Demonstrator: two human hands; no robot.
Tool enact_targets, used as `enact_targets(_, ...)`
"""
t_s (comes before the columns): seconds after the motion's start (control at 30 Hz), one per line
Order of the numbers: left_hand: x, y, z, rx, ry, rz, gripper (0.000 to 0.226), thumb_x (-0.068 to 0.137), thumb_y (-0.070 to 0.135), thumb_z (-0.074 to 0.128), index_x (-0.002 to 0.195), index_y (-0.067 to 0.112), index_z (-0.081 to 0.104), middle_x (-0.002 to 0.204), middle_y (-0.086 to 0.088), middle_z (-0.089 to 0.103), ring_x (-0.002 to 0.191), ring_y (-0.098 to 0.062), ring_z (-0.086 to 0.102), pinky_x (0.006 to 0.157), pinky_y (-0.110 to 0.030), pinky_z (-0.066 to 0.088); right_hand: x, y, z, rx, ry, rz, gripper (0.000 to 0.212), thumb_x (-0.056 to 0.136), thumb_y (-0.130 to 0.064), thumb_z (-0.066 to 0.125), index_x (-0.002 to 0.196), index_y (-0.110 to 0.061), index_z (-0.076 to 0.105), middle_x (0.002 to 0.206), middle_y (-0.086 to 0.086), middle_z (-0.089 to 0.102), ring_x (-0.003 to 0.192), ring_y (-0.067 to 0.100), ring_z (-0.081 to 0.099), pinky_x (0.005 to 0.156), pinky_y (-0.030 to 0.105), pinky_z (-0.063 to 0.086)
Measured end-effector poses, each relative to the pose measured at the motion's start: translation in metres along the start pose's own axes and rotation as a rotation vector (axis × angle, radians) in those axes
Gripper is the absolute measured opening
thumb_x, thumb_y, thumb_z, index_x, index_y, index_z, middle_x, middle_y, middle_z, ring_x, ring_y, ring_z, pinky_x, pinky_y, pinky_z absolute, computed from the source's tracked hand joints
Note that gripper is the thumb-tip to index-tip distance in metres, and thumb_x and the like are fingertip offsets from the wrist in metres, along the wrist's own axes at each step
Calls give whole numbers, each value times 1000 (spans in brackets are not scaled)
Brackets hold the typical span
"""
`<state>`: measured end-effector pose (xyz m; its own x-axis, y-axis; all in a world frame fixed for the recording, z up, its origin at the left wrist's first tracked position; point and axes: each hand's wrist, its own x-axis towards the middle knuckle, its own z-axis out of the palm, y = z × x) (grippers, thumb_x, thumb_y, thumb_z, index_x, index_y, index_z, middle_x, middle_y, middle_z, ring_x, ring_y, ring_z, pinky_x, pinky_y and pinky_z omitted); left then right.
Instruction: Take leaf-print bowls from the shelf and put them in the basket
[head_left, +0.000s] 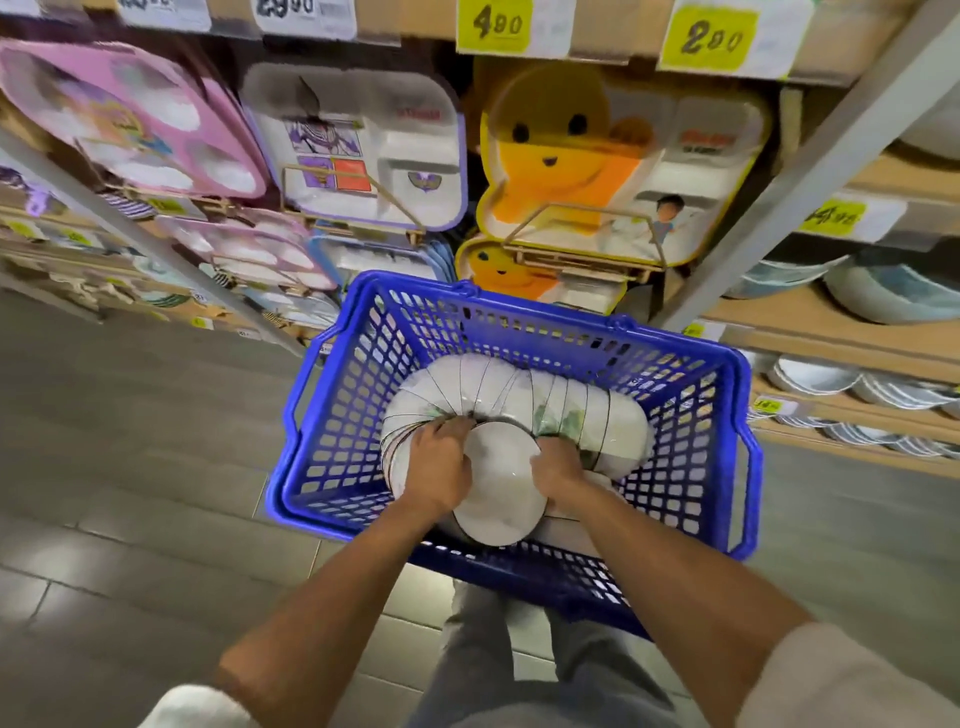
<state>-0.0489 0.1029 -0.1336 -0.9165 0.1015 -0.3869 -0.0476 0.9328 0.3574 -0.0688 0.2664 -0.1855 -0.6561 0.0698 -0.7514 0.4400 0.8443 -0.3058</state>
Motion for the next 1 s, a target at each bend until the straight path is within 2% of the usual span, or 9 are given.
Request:
enact_targets(0.2,-1,-3,-12,-146,-57,23,61,85,-4,50,143,15,48,145,-4,51,136,-25,40,116,-36,27,-10,-1,-31,-163,-25,-83,28,98,-10,46,123,-3,56,127,17,59,116,33,56,88,31,46)
enact_targets(0.33,-4,10,-34,-491,-94,-32,56,86,-5,50,137,17,53,137,-2,57,123,-17,51,105,-21,37,-21,-9,-75,-227,-91,-178,37,101,-15,42,135,-1,49,138,19,50,125,32,49,96,31,42)
enact_targets(0.43,-6,23,-61,-864,-208,-118,55,86,-6,46,126,30,56,122,5,64,114,-17,59,92,-25,49,-34,-17,-113,-239,-117,-260,32,99,-18,46,123,0,57,111,17,60,96,26,57,75,30,43)
enact_targets(0.53,-6,39,-89,-1054,-193,-146,58,80,-10,43,121,27,63,114,3,67,115,-27,59,97,-41,51,-51,-30,-151,-277,-107,-330,20,98,-20,46,92,-8,60,81,5,57,68,17,53,58,26,37)
enact_targets(0.67,-11,66,-128,-1166,-168,-147,58,76,1,42,124,25,62,118,-8,66,105,-27,59,80,-35,50,-87,-54,-201,-319,-161,-385,18,101,-21,43,93,-11,56,81,3,55,64,16,50,62,28,40)
enact_targets(0.73,-17,80,-148,-1192,-97,-135,58,67,11,43,119,26,64,114,-8,65,99,-26,56,79,-33,43,-107,-62,-222,-252,-144,-390,18,100,-18,45,96,-8,60,81,6,61,56,12,57,53,21,44)
enact_targets(0.87,-30,98,-183,-1333,-46,-80,48,76,1,36,105,26,65,105,-7,66,92,-27,57,71,-31,47,-153,-73,-257,-91,-12,-385,28,99,-19,49,72,-15,55,71,2,58,47,-1,57,45,10,44)
enact_targets(0.93,-34,107,-203,-1422,-42,-38,50,76,-1,34,107,23,64,102,-7,70,90,-29,61,64,-31,53,-174,-75,-272,-4,74,-424,30,100,-25,50,72,-17,58,74,-2,57,57,1,56,49,10,43)
enact_targets(1.0,-38,119,-224,-1484,-38,12,51,75,-2,33,108,21,64,97,-4,71,89,-30,62,54,-31,55,-190,-73,-282,175,141,-428,27,99,-32,52,90,-14,70,91,2,66,81,13,62,68,20,49)
